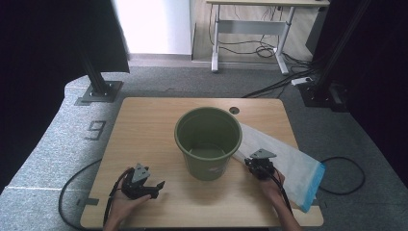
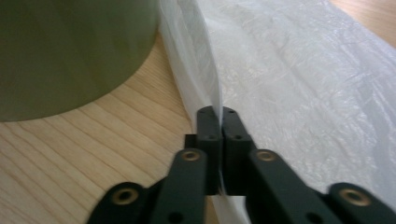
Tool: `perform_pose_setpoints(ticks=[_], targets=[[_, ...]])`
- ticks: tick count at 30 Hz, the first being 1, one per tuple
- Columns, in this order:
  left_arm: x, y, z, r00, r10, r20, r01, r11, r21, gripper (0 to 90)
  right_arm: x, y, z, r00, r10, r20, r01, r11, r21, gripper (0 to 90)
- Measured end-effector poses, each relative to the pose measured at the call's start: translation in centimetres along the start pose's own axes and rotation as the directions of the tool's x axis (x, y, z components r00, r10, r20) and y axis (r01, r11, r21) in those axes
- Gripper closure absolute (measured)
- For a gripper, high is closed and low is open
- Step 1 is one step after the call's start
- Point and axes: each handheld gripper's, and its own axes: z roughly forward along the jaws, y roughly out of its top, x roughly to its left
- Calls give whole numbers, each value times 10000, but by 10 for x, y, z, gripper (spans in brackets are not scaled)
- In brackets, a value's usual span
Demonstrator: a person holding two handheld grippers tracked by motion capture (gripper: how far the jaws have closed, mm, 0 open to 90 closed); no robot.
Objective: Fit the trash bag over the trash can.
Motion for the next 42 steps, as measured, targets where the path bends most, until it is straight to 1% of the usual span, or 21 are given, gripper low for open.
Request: perform_pose_setpoints(ticks=[4,6,7,10,12,14,15,18,20,22,23,24,25,26,27,29,31,33,35,38,42], targets=[[0,-1,0,9999,52,-131,-50,9999,93,160,-6,-7,-5,9998,62,199,-66,9998,197,884],[1,-2,0,9999,55,-134,-54,9999,93,160,-6,-10,-8,9998,120,159,-123,9997,228,885],[2,-2,-1,9999,28,-146,-27,10000,78,160,-7,-17,-15,9998,146,155,-151,9995,281,885],[3,-3,-1,9999,-20,-148,21,10000,71,161,-9,-26,-28,9993,150,332,-161,9993,336,884],[3,-3,0,9999,-2,-142,4,10000,96,161,-13,-30,-35,9987,410,305,-419,9987,292,881],[3,-3,0,9999,2,-137,-1,9999,104,161,-14,-31,-37,9986,471,225,-476,9986,240,864],[2,-3,0,9999,12,-106,-11,10000,91,161,-15,-29,-38,9992,391,56,-392,9991,158,732],[2,-3,1,10000,-59,-44,59,10000,52,161,-14,-19,-37,9987,461,-236,-467,9985,-278,542],[1,-2,2,10000,-57,17,57,10000,41,162,-10,-9,-34,9998,159,-103,-165,9983,-559,456],[1,-3,4,10000,19,-10,-19,9999,132,162,-7,4,-28,9997,16,-236,-32,9978,-661,400],[1,-3,4,10000,19,-10,-19,9999,132,162,-7,4,-28,9997,16,-236,-32,9978,-661,400],[0,-4,6,9998,152,-153,-147,9994,322,162,-6,14,-20,9990,107,-443,-141,9968,-788,383],[0,-5,8,9995,211,-217,-201,9988,442,162,-6,18,-16,9984,169,-530,-212,9964,-821,379],[0,-5,8,9995,211,-217,-201,9988,442,162,-5,21,-11,9983,130,-571,-177,9964,-826,376],[1,-6,10,9993,276,-271,-260,9979,593,162,-4,23,-7,9985,43,-552,-83,9974,-717,370],[1,-7,11,9993,268,-258,-252,9979,602,162,-2,24,1,9980,16,-628,-58,9978,-666,371],[1,-7,11,9992,297,-282,-278,9975,650,162,-2,24,7,9954,111,-948,-169,9981,-596,369],[2,-8,11,9993,240,-294,-220,9977,648,162,-1,23,13,9959,36,-909,-80,9988,-480,365],[2,-8,12,9993,220,-317,-198,9976,667,162,-1,23,17,9954,115,-951,-154,9991,-397,362],[3,-10,12,9992,186,-346,-161,9973,715,162,-2,23,19,9966,119,-821,-155,9989,-437,362],[3,-10,13,9991,220,-349,-194,9971,730,162,0,25,24,9960,161,-877,-200,9988,-437,359]])
